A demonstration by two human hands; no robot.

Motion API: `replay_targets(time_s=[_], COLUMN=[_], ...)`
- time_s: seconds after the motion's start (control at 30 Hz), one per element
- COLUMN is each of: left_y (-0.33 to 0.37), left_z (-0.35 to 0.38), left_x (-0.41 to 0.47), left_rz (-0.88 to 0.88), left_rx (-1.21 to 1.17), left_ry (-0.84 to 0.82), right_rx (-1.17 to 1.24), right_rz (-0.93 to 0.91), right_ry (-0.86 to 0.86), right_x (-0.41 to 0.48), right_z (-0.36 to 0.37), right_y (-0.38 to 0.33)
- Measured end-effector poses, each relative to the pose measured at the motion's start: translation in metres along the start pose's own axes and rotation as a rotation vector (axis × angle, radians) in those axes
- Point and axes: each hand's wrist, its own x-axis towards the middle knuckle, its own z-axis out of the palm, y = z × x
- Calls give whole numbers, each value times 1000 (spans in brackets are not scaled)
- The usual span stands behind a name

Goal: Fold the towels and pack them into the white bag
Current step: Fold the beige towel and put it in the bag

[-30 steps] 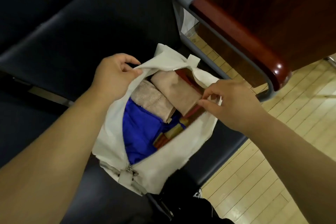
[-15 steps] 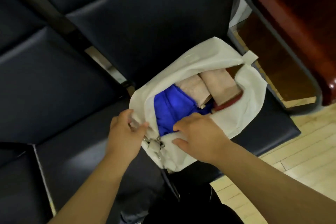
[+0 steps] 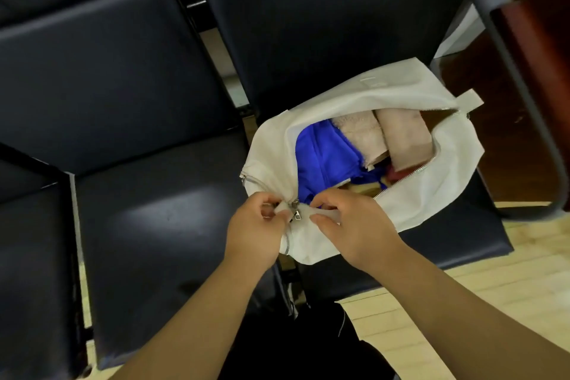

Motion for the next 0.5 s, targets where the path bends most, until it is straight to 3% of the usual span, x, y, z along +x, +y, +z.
replay_targets(time_s=[0.2,0.5], left_y=[-9,-18], left_z=[-20,-66], left_x=[5,0], left_rz=[-71,58], left_rx=[-108,-40], left_ry=[-22,-28], right_rx=[-51,-98], right_rz=[-31,-108], right_ry=[20,170], right_x=[3,0], right_z=[9,35], right_y=[1,-37])
